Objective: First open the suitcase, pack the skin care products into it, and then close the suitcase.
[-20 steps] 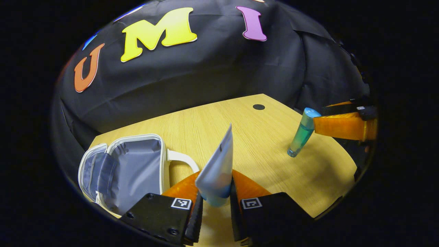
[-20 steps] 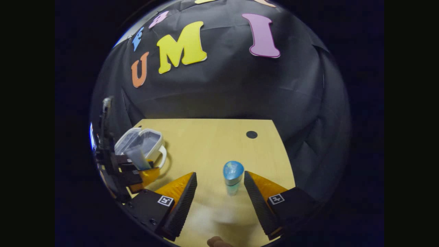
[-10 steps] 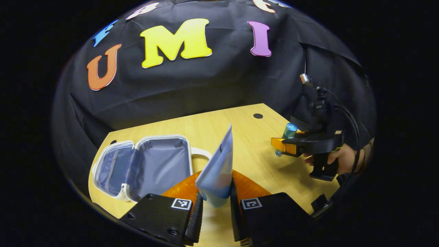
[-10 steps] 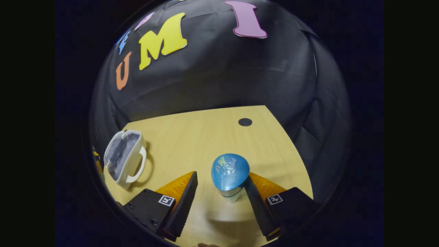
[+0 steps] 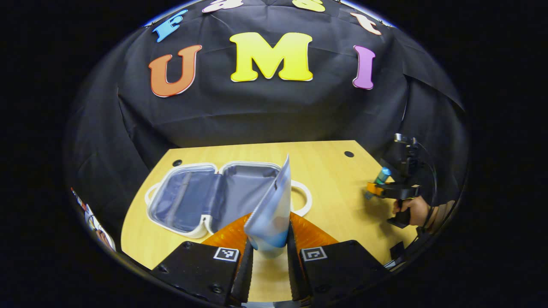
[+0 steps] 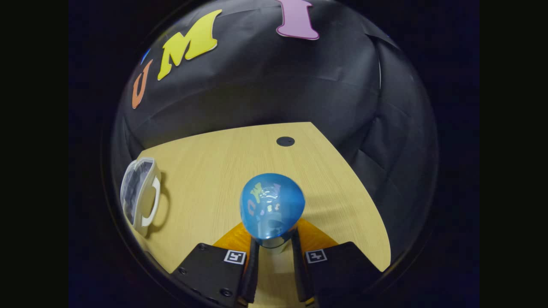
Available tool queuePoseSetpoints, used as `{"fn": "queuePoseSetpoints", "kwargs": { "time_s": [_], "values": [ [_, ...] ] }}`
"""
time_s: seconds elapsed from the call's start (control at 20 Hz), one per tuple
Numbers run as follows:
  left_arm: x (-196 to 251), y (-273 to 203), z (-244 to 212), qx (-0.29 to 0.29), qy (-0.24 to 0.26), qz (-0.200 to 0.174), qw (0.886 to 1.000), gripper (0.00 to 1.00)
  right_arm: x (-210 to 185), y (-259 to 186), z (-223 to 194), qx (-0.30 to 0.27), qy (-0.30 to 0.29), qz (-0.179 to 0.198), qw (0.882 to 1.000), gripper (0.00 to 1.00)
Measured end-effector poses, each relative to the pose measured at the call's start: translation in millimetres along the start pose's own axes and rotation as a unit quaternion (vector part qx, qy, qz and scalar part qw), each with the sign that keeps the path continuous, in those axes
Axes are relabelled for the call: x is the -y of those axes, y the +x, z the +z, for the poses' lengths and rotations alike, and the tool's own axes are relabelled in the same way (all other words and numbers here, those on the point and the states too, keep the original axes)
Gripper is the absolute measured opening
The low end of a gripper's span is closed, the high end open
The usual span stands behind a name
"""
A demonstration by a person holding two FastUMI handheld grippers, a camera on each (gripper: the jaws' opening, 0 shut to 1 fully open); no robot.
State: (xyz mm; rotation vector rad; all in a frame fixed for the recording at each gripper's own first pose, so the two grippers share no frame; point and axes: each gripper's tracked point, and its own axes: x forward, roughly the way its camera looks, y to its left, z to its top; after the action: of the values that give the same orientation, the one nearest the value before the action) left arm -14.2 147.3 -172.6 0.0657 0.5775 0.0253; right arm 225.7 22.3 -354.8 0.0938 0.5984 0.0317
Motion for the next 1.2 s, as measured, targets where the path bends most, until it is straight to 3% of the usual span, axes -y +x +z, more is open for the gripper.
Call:
{"fn": "queuePoseSetpoints", "kwargs": {
  "time_s": [0.15, 0.35, 0.6, 0.75, 1.0, 1.2],
  "values": [
    [-30, 8, 4, 0.004, 0.003, 0.005, 1.0, 0.39, -11, -40, 9, 0.013, -0.004, -0.007, 1.0, 0.34],
    [-74, 45, -9, -0.014, -0.024, 0.009, 1.0, 0.39, -48, -104, 32, 0.035, -0.014, 0.013, 0.999, 0.34],
    [-86, 104, -38, -0.05, -0.04, -0.016, 0.998, 0.39, -89, -159, 37, 0.047, -0.024, 0.022, 0.998, 0.31],
    [-73, 133, -56, -0.074, -0.047, -0.037, 0.995, 0.39, -101, -175, 20, 0.036, -0.026, 0.019, 0.999, 0.34],
    [-58, 165, -93, -0.143, -0.016, -0.035, 0.989, 0.39, -102, -184, -10, 0.011, -0.036, 0.003, 0.999, 0.34],
    [-45, 180, -109, -0.179, -0.023, -0.044, 0.983, 0.39, -103, -184, -21, -0.003, -0.033, -0.005, 0.999, 0.33]
  ]
}}
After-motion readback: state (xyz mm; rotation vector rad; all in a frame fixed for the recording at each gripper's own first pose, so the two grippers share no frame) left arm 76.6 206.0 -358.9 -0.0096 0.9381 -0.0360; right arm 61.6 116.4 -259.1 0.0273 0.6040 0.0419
